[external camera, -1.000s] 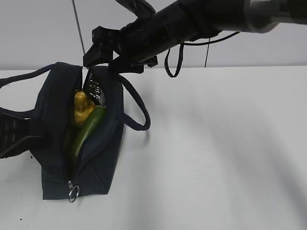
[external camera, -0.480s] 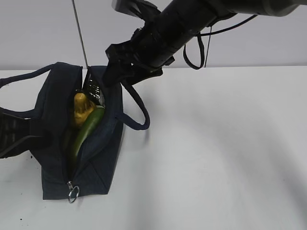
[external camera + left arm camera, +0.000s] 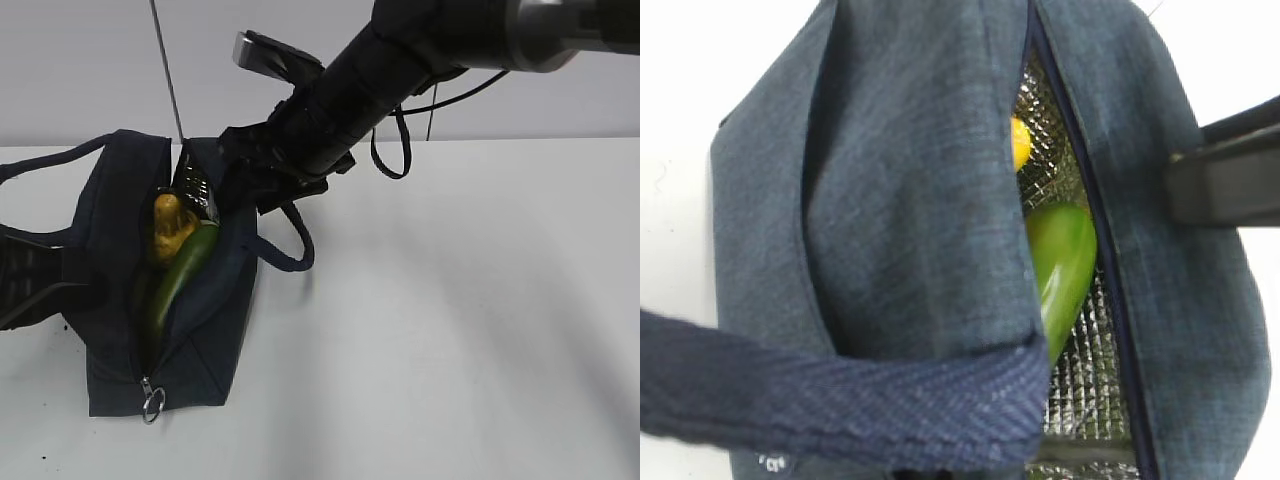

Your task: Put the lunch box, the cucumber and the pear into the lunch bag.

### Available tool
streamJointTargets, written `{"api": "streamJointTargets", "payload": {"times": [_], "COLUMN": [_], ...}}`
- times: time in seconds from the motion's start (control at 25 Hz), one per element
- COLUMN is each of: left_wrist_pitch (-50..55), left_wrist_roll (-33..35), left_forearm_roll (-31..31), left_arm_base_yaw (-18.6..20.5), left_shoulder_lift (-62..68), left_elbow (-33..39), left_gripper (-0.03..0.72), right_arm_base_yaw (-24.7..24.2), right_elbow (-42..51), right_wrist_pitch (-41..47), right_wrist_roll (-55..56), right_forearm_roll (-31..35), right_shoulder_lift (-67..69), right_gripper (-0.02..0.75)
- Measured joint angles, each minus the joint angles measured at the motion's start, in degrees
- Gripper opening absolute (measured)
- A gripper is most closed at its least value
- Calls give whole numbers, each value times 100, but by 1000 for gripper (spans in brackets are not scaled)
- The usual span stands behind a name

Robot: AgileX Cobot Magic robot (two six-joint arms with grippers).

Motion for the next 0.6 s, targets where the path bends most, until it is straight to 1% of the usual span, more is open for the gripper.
{"api": "streamJointTargets", "payload": {"times": [0.08,0.2,0.24,0.32,0.44,0.6], "left_wrist_pitch": [-5,-40,-52,-89,-90,0], "left_wrist_roll": [0,0,0,0,83,110], "left_forearm_roll": [0,0,0,0,0,6], "left_arm_base_yaw": [0,0,0,-7,-27,-27], "left_shoulder_lift": [0,0,0,0,0,11], "left_elbow": [0,0,0,0,-63,-409], "left_gripper": [-15,-15,-15,-15,-15,-15], "right_arm_base_yaw": [0,0,0,0,-1,-88], "right_elbow": [0,0,0,0,0,0], "right_wrist_pitch": [12,33,33,33,33,33], "right_wrist_roll": [0,14,14,14,1,-48], "right_forearm_roll": [23,25,25,25,25,-32], "right_shoulder_lift": [45,71,71,71,71,-25], "right_gripper": [293,75,44,11,6,6]}}
